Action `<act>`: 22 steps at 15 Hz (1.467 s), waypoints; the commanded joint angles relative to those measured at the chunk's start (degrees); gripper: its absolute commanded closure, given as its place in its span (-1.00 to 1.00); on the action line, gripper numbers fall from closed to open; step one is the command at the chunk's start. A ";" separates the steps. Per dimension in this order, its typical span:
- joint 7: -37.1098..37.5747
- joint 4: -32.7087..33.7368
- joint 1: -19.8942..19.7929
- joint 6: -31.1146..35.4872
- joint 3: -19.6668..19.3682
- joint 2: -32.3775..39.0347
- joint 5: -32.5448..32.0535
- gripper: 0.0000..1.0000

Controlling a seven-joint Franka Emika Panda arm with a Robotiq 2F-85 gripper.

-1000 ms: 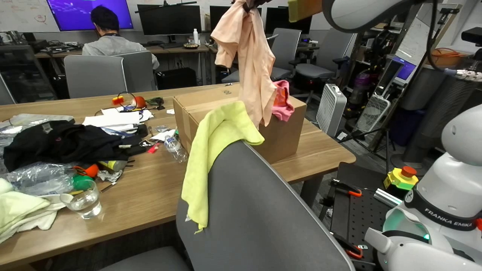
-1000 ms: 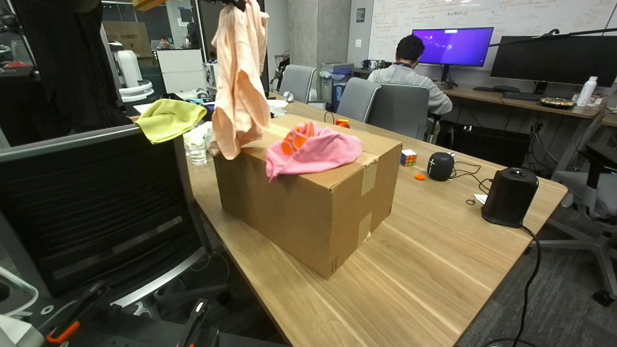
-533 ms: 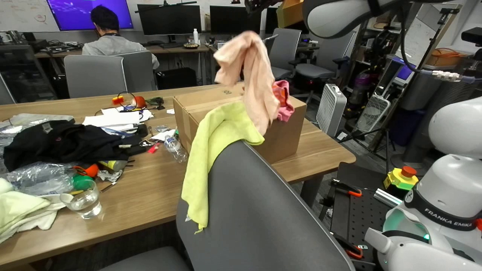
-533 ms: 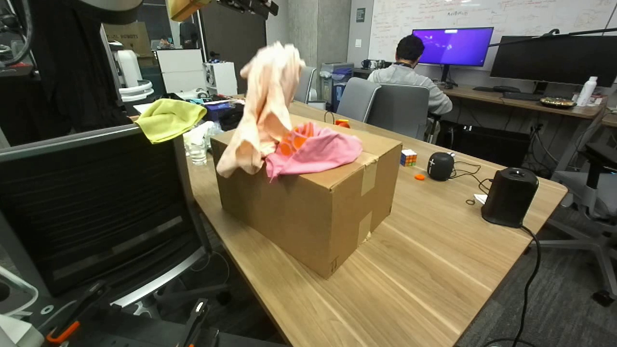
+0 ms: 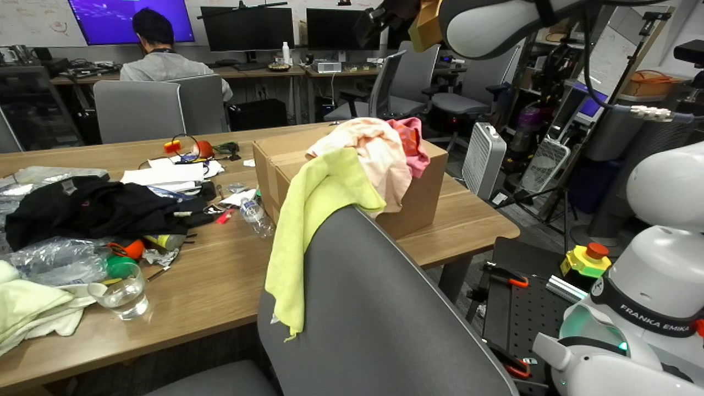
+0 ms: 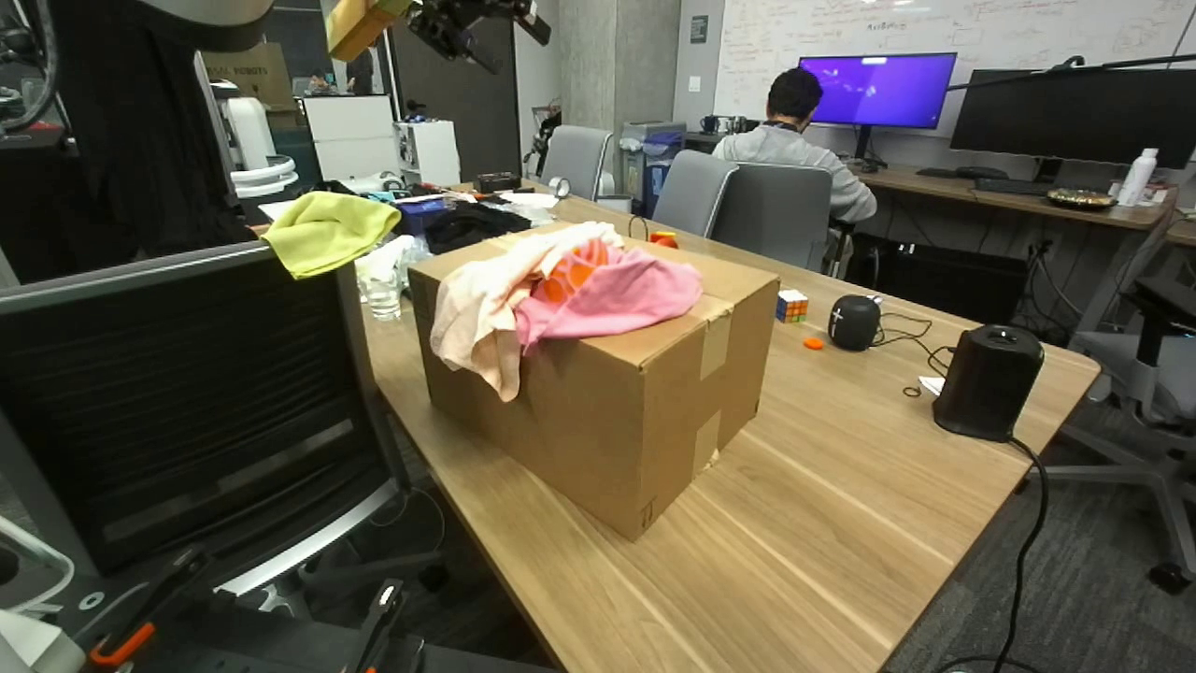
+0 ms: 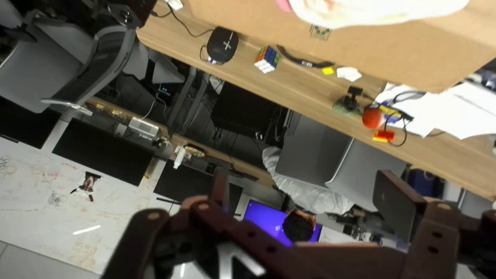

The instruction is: Move the shirts from the chair to the box

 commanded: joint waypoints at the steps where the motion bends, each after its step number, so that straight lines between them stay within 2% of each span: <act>1: -7.86 -0.70 12.92 -9.02 -7.50 3.37 0.48 -1.00; 4: -14.29 -1.36 25.59 -16.94 -15.69 4.54 1.92 -1.00; 8: -22.07 -1.32 43.05 -27.58 -28.47 5.21 1.70 -1.00; 11: -28.76 -1.71 52.81 -34.31 -35.40 4.33 3.05 -1.00; 16: -37.82 -3.58 63.54 -39.56 -41.47 2.57 8.07 -1.00; 22: -43.45 -8.29 70.48 -39.30 -43.90 -0.40 15.78 -1.00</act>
